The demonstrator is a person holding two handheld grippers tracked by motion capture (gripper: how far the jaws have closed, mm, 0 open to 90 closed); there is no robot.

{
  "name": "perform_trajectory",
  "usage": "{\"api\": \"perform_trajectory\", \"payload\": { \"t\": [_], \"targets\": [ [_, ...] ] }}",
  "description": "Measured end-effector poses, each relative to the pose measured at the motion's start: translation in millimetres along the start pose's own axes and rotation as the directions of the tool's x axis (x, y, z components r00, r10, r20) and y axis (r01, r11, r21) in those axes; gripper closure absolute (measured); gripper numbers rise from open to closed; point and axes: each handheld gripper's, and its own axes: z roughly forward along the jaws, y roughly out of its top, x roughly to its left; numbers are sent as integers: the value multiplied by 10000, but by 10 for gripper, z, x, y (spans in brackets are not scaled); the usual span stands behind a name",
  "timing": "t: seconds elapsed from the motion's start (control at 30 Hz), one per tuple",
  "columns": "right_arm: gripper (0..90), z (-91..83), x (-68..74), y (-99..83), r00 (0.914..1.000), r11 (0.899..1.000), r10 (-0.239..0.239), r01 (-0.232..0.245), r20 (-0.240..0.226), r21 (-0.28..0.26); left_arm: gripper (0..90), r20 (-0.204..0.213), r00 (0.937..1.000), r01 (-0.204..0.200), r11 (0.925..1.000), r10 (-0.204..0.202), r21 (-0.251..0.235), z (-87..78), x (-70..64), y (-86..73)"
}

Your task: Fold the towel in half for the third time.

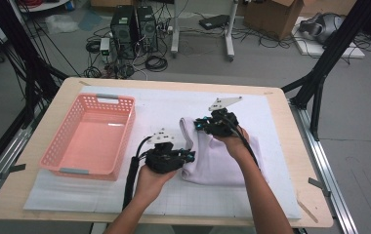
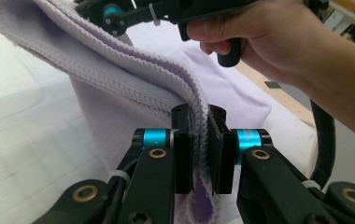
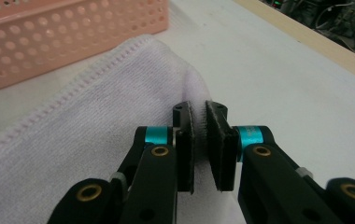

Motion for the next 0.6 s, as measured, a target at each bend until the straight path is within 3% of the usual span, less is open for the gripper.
{"api": "perform_trajectory", "payload": {
  "t": [0.17, 0.6],
  "targets": [
    [824, -122, -111, -135, 9993, 9996, 297, -297, 237, -22, 820, 91, 9999, -115, 9994, 112, 337, 207, -67, 48],
    [823, -297, -290, -424, 9944, 9969, 786, -778, 703, -140, 820, 309, 9995, -3, 9989, -11, 462, 620, -209, 33]
  ]
}}
